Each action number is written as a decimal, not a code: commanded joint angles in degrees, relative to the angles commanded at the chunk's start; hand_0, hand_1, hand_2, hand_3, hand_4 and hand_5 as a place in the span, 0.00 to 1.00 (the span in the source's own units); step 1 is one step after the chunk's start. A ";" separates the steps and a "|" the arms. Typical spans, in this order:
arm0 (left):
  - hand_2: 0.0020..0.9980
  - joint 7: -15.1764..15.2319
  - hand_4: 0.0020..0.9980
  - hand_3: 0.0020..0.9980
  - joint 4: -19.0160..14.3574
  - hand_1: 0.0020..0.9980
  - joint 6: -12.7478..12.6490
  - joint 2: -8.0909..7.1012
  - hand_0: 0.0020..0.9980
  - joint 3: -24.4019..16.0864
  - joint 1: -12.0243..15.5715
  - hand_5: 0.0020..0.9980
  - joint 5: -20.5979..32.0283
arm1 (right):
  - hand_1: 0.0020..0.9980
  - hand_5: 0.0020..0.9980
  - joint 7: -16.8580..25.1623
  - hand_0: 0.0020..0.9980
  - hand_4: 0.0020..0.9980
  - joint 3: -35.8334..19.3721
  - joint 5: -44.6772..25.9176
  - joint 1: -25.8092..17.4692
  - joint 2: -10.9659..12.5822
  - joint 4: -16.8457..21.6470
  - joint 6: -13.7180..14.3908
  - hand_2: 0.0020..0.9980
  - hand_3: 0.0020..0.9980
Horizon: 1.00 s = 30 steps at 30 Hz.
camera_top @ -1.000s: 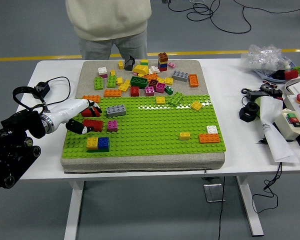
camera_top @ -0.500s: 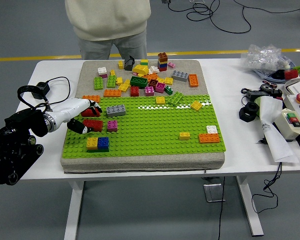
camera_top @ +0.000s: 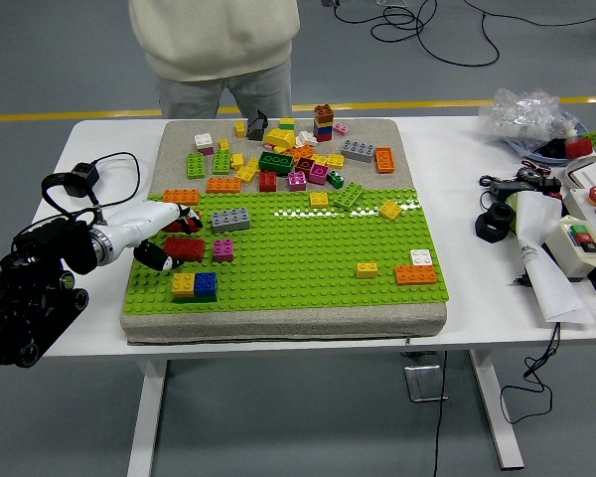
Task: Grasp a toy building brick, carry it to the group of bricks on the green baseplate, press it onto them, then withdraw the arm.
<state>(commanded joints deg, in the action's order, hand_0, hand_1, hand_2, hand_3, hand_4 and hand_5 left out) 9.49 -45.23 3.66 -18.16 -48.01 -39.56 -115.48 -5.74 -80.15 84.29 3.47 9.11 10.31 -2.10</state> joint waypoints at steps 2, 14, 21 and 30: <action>0.68 -0.01 0.81 0.76 0.32 0.79 -0.19 0.06 0.89 0.20 -0.11 0.04 -0.07 | 0.71 0.70 0.00 0.77 0.97 0.02 -0.05 0.01 -0.01 0.00 0.00 0.77 0.77; 0.67 0.03 0.81 0.76 2.23 0.79 -1.05 0.61 0.89 1.33 -0.76 0.04 0.49 | 0.71 0.70 0.04 0.77 0.97 0.17 -0.28 0.11 -0.04 0.00 0.02 0.77 0.77; 0.63 0.00 0.77 0.73 3.10 0.78 -1.53 0.97 0.88 1.86 -1.06 0.02 1.65 | 0.72 0.70 0.06 0.77 0.97 0.23 -0.36 0.11 -0.04 0.00 0.02 0.77 0.77; 0.59 -0.11 0.70 0.63 4.23 0.77 -2.12 1.29 0.88 2.50 -1.39 0.00 2.17 | 0.72 0.70 0.08 0.77 0.97 0.30 -0.51 0.16 -0.07 0.00 0.04 0.77 0.77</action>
<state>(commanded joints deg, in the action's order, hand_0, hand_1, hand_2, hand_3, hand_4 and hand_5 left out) 9.37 -41.00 1.55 -16.86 -45.51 -40.95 -113.31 -5.66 -79.85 83.78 3.63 9.04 10.31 -2.06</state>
